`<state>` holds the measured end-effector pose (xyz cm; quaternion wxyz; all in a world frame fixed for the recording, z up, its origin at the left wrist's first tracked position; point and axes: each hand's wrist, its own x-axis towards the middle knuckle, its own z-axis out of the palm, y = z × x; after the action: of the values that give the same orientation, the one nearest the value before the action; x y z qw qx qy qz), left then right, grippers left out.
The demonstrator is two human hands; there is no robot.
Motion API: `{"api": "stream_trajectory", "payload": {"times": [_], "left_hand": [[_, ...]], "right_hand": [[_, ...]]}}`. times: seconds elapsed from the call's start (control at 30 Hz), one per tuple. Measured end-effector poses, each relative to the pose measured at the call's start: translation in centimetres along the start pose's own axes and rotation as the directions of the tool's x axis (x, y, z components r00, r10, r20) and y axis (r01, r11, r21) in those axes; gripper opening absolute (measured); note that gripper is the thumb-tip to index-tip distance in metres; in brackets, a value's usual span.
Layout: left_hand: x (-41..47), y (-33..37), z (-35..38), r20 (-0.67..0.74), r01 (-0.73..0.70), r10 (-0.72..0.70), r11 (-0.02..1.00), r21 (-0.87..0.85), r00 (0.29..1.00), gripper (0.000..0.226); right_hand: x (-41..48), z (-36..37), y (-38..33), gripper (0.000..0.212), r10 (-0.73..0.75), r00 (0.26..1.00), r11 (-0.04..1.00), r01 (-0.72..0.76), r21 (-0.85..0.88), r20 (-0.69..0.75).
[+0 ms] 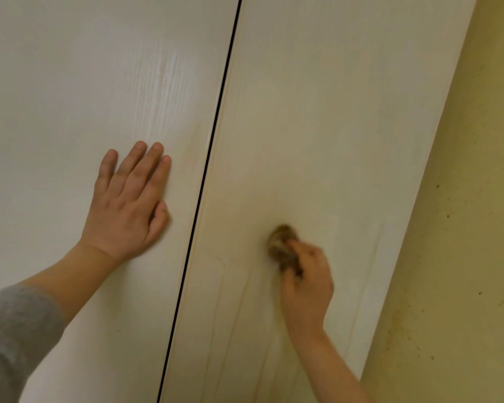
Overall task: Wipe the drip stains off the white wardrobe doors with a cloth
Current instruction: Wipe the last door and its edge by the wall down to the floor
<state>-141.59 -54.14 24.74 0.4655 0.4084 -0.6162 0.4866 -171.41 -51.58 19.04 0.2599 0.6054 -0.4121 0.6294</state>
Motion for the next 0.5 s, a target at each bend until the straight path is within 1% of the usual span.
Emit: {"api": "stream_trajectory", "payload": {"times": [0.07, 0.1, 0.13, 0.17, 0.23, 0.3, 0.33, 0.4, 0.5], "left_hand": [[0.0, 0.0, 0.0, 0.000, -0.002, 0.002, 1.000, -0.003, 1.000, 0.062], [0.0, 0.0, 0.0, 0.002, -0.001, 0.001, 1.000, -0.008, 1.000, 0.062], [0.0, 0.0, 0.0, 0.002, -0.001, 0.001, 1.000, -0.009, 1.000, 0.062], [-0.1, 0.0, 0.0, 0.003, 0.000, 0.000, 1.000, -0.006, 1.000, 0.062], [-0.1, 0.0, -0.1, 0.009, 0.000, 0.000, 1.000, -0.004, 1.000, 0.062], [0.0, 0.0, -0.1, 0.009, 0.000, 0.000, 1.000, -0.004, 1.000, 0.063], [0.0, 0.0, -0.1, 0.009, 0.000, 0.000, 1.000, -0.003, 1.000, 0.063], [-0.1, 0.1, -0.1, 0.011, 0.000, 0.000, 1.000, -0.004, 1.000, 0.063], [-0.1, 0.1, -0.1, 0.008, 0.005, -0.005, 1.000, -0.004, 1.000, 0.062]], "right_hand": [[-3.1, -0.2, -0.6, 0.042, -0.054, 0.989, 0.998, 0.048, 0.046, 0.140], [-3.4, -0.6, -0.6, 0.041, -0.059, 0.984, 0.996, 0.047, 0.071, 0.168], [-2.6, -1.0, -0.6, 0.040, -0.051, 0.987, 0.995, 0.037, 0.094, 0.152], [-1.1, -1.5, -0.6, 0.041, -0.030, 0.995, 0.994, 0.019, 0.109, 0.096], [3.4, -2.6, -0.2, 0.039, 0.034, 0.997, 0.995, -0.027, 0.101, -0.065], [8.4, -3.7, 1.1, 0.037, 0.045, 0.980, 0.999, -0.043, 0.013, -0.196], [10.4, -4.1, 1.9, 0.038, 0.048, 0.972, 0.998, -0.057, -0.033, -0.230], [12.7, -4.3, 3.2, 0.039, 0.082, 0.966, 0.993, -0.100, -0.061, -0.246], [10.7, -3.2, 4.1, 0.039, 0.109, 0.967, 0.986, -0.134, -0.097, -0.229]]}}
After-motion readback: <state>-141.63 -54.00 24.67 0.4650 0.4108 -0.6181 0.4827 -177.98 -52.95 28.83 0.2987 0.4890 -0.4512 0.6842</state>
